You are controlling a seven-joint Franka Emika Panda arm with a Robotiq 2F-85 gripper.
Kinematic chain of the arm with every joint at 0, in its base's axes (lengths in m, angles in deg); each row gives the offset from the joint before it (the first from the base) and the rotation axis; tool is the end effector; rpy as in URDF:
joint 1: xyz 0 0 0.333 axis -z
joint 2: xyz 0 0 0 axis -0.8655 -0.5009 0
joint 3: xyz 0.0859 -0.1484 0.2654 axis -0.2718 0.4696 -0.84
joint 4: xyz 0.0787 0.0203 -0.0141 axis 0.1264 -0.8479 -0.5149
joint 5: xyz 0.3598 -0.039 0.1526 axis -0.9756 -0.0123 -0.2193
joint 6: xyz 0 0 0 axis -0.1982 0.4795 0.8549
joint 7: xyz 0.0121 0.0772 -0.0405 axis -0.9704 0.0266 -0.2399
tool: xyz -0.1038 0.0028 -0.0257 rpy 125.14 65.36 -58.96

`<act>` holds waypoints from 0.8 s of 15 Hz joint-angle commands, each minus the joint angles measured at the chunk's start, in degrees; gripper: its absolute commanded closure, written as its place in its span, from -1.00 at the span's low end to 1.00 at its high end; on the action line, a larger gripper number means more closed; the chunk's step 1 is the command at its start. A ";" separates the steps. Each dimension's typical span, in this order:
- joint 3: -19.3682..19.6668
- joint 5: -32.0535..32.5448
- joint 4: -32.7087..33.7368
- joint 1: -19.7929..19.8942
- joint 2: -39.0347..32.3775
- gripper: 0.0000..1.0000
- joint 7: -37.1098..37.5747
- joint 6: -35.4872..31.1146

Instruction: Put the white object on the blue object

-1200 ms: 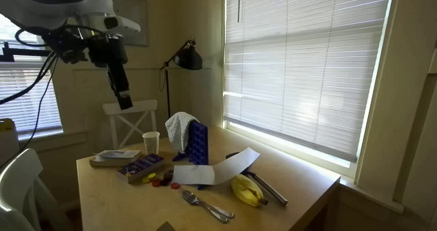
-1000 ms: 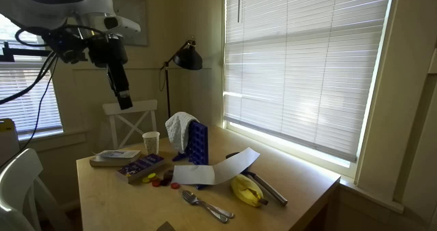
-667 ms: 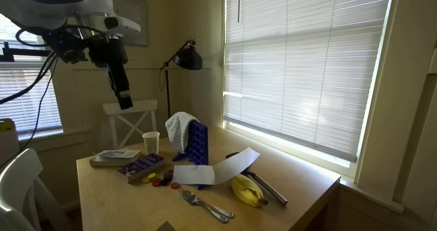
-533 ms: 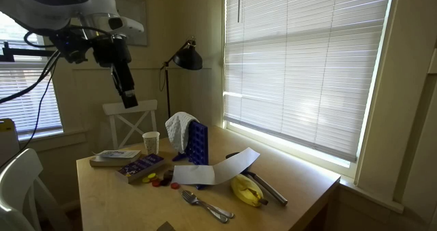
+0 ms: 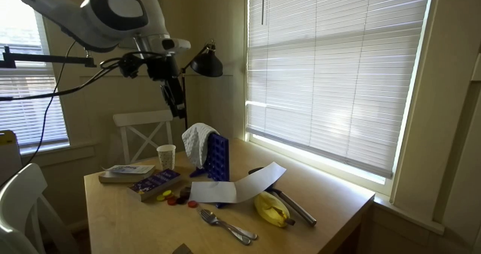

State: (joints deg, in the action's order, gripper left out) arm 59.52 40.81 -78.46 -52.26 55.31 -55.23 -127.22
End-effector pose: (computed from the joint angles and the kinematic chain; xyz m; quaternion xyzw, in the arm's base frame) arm 0.4356 0.0307 0.4453 0.9790 -0.1419 0.1104 0.0959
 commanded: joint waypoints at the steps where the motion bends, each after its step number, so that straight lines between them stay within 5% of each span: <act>1: -1.53 3.81 9.40 0.56 -10.77 -1.00 10.09 0.31; 12: 6.24 18.21 26.31 -4.29 -28.21 -1.00 30.47 5.61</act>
State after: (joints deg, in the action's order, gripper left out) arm 62.36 55.56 -58.06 -54.70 33.06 -29.32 -124.42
